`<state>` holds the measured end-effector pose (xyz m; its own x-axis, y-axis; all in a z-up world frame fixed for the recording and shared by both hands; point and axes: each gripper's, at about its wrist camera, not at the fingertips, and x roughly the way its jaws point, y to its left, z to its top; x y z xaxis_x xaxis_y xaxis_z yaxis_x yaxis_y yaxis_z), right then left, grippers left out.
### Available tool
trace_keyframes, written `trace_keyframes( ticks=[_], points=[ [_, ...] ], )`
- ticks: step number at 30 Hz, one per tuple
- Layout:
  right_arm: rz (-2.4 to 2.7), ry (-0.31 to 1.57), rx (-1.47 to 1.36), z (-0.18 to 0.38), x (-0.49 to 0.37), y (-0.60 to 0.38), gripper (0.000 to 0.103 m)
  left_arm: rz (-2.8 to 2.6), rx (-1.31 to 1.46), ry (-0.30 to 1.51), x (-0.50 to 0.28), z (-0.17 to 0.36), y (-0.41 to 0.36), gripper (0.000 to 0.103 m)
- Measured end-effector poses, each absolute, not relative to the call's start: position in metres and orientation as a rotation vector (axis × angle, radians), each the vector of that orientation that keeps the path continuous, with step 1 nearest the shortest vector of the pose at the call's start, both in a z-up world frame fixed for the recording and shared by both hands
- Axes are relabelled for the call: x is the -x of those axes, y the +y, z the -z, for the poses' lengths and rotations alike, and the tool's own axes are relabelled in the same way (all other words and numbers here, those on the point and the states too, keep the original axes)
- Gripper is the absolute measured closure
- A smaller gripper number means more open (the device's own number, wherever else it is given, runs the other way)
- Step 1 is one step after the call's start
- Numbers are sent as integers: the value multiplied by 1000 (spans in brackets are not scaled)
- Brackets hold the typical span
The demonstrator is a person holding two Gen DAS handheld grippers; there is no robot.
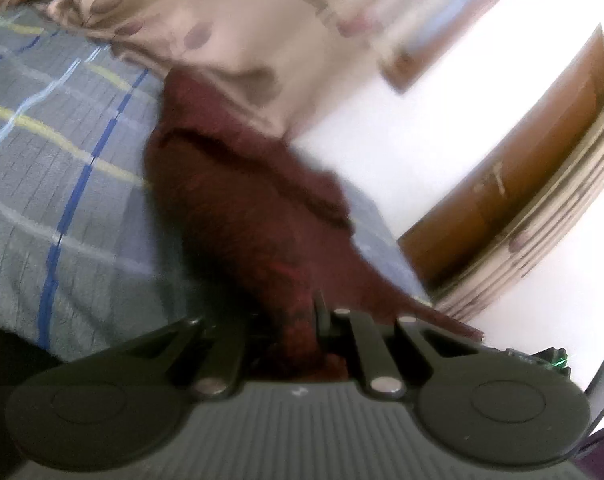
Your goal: Fold small clothes
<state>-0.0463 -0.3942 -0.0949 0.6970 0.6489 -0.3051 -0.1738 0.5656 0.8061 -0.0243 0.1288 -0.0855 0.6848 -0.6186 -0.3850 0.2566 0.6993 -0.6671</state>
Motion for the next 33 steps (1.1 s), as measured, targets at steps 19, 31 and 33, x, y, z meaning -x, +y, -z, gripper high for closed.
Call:
trace_keyframes(
  ticks=[19, 31, 33],
  points=[
    [-664, 385, -744, -16, -112, -406, 91, 507, 555, 424, -113, -12, 112, 94],
    [-619, 379, -776, -2, -267, -408, 91, 344, 572, 494, -264, 3, 128, 94],
    [-604, 393, -779, 5, -293, -405, 91, 327, 555, 520, -287, 14, 127, 94]
  ],
)
